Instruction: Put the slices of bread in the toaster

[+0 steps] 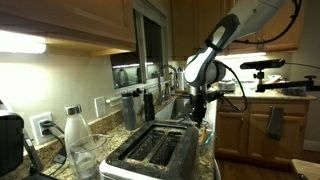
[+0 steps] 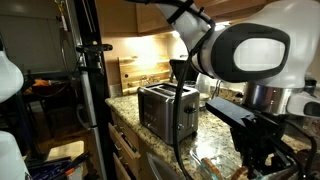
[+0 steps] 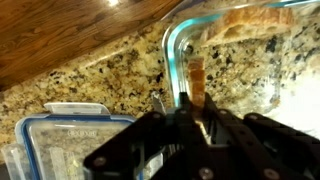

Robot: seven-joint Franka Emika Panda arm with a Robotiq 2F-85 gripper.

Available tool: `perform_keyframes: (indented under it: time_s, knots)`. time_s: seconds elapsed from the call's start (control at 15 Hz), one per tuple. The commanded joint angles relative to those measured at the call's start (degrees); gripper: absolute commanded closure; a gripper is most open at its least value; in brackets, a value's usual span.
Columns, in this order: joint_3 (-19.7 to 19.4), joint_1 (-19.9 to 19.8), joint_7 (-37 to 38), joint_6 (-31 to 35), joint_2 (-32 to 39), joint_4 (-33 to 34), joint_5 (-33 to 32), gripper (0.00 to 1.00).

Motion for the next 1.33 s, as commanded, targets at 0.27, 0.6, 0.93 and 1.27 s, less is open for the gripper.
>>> perform_keyframes:
  time_s: [0.27,0.6,0.93,1.27]
  knots:
    - [1.19,0.59,0.16,-1.46,-0.44,1.32,-0.34,0.96]
    - [0.53,2.44,6.49,-0.15,-2.28,0.44,-2.4,0.96]
    - [-0.95,3.88,17.8,-0.69,-6.06,-0.65,-5.75,0.96]
    - [-1.2,4.61,27.47,-1.53,-10.75,-1.9,-8.32,0.96]
